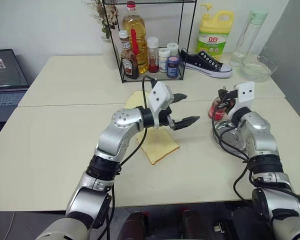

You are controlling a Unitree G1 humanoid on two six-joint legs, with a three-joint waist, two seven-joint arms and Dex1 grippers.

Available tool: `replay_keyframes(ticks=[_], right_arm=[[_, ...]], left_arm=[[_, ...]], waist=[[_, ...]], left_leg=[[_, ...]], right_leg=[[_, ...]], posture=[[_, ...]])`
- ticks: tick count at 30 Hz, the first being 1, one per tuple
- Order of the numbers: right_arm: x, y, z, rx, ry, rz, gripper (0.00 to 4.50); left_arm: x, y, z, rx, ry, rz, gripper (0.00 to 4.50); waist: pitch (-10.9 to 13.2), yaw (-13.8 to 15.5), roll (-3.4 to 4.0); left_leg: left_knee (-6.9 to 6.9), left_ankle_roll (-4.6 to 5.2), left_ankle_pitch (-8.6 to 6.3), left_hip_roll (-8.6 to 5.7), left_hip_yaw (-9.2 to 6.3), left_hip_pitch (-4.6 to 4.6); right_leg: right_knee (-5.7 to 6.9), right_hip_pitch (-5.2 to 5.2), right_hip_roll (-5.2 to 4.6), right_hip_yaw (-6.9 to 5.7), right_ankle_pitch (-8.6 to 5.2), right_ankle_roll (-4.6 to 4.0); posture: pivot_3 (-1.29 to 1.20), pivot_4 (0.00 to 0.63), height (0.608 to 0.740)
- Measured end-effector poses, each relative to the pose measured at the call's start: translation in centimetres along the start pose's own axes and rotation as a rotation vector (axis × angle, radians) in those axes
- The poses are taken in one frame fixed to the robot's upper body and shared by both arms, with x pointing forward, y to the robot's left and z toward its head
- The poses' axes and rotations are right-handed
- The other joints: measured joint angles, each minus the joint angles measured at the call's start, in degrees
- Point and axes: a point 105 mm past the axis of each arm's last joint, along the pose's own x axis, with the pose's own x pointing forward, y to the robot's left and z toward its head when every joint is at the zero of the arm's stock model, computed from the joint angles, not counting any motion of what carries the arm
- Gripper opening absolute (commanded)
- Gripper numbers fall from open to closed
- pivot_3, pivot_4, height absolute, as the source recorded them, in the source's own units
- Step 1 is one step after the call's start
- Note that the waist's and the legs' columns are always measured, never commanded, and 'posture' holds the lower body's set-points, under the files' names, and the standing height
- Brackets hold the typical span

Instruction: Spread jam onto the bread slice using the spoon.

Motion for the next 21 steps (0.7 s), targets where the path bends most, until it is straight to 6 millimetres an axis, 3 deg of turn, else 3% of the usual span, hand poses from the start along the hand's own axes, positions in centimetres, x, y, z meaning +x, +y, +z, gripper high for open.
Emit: replay_keyframes(ticks=[10, 21], right_arm=[[-0.1, -3.4, 1.1, 0.358, -0.030, -0.171, 0.03], [-0.6, -4.6, 0.8, 0.591, -0.033, -0.242, 0.03]], left_arm=[[0.0, 0.0, 0.0, 0.001, 0.001, 0.001, 4.50], [0.1, 0.2, 0.3, 0.017, -0.009, -0.001, 4.50]], waist=[[0.0, 0.0, 0.00], [0.0, 0.0, 0.00]], left_leg=[[-0.01, 0.02, -0.01, 0.00, 0.01, 0.00], [-0.01, 0.06, -0.04, 0.00, 0.02, -0.01]], right_leg=[[0.00, 0.01, 0.00, 0.02, 0.00, 0.00], [0.01, 0.01, 0.00, 0.02, 0.00, 0.00]], posture=[[0.00, 0.150, 0.740], [0.00, 0.150, 0.740]])
